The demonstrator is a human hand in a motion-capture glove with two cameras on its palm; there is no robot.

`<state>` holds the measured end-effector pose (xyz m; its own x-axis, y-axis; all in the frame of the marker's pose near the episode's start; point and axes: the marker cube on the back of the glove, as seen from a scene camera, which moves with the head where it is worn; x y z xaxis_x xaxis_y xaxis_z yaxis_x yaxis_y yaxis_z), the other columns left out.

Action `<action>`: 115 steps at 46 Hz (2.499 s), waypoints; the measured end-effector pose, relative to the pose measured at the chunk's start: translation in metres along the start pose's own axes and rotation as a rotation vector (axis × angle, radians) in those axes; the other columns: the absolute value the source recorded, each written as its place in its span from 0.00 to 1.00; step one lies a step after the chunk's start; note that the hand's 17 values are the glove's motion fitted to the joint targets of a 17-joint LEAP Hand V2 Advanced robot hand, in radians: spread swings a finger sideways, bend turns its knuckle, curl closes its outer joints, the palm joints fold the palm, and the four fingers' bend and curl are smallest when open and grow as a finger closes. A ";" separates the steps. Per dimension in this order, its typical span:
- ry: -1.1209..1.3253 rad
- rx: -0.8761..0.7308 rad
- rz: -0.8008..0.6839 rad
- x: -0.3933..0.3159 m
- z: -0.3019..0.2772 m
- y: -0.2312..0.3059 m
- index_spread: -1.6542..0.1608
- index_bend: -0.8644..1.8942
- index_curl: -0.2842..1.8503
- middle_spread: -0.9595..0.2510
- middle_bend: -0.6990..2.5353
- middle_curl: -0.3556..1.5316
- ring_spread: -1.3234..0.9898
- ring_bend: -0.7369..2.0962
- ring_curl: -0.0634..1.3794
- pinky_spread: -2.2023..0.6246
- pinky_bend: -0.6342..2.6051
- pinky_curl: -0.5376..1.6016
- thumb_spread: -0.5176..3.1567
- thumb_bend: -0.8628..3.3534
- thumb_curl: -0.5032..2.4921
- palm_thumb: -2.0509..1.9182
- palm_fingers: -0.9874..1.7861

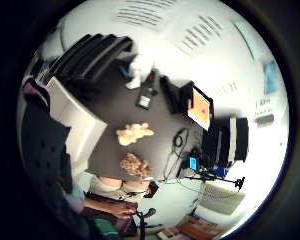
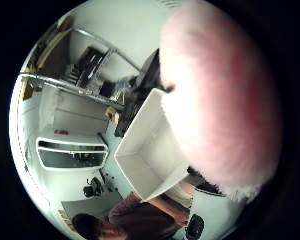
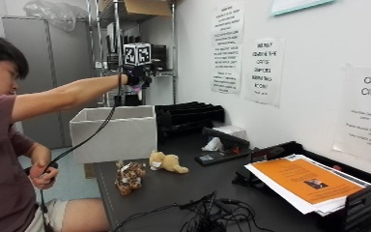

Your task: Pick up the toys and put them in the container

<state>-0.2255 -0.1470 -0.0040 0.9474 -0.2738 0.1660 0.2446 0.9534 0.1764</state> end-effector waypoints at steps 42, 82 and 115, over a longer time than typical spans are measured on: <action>0.103 -0.352 -0.067 -0.041 0.053 -0.004 0.83 0.33 0.35 0.79 0.27 0.49 0.53 0.49 0.39 0.76 0.59 0.50 0.44 0.19 0.42 0.51 0.17; 0.151 -0.483 0.294 0.204 0.149 0.212 0.83 0.33 0.22 0.80 0.26 0.36 0.58 0.39 0.30 0.80 0.49 0.43 0.47 0.19 0.29 0.50 0.28; -0.040 -0.397 0.308 0.213 0.277 0.266 0.81 0.39 0.21 0.60 0.53 0.55 0.44 0.75 0.51 0.67 0.45 0.41 0.51 0.22 0.28 0.56 0.76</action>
<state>-0.0161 0.0129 0.3466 0.9812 0.0310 0.1904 0.0216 0.9631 -0.2682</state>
